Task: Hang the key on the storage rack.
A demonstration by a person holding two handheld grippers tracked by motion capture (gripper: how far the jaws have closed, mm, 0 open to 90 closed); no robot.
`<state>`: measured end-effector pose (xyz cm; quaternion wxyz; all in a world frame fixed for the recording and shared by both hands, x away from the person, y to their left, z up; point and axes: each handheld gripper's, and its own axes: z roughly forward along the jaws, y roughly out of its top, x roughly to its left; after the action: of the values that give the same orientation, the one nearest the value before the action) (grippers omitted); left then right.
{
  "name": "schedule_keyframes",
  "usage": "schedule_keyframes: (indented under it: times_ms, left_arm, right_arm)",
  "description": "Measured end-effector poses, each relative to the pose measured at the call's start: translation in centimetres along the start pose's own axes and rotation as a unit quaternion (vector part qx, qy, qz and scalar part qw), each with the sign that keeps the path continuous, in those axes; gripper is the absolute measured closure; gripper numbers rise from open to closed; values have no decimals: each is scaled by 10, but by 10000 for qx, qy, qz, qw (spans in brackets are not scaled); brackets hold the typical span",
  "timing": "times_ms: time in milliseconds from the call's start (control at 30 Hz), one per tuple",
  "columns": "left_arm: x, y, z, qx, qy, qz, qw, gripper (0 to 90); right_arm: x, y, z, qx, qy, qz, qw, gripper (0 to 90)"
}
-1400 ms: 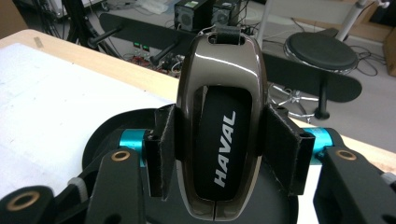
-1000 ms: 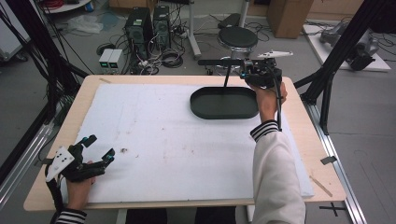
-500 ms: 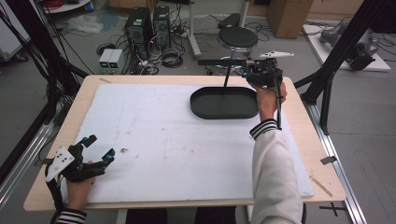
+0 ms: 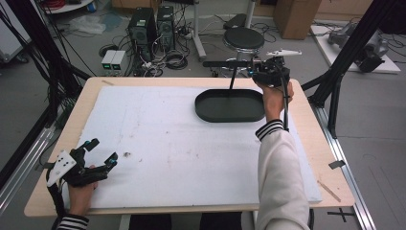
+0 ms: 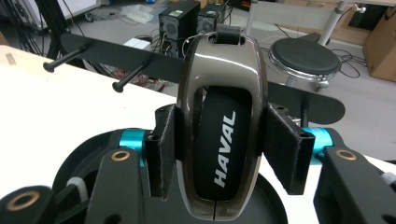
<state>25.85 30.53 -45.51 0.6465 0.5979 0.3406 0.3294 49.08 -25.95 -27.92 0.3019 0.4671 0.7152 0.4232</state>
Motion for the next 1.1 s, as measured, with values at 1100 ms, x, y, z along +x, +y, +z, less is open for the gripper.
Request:
schedule_keyframes:
  times_ms: [1100]
  left_arm:
    - [-1, 0, -1, -2, -12, 61, 10000, 102]
  right_arm:
    - [-8, -43, 6, 734, 127, 14, 9972, 478]
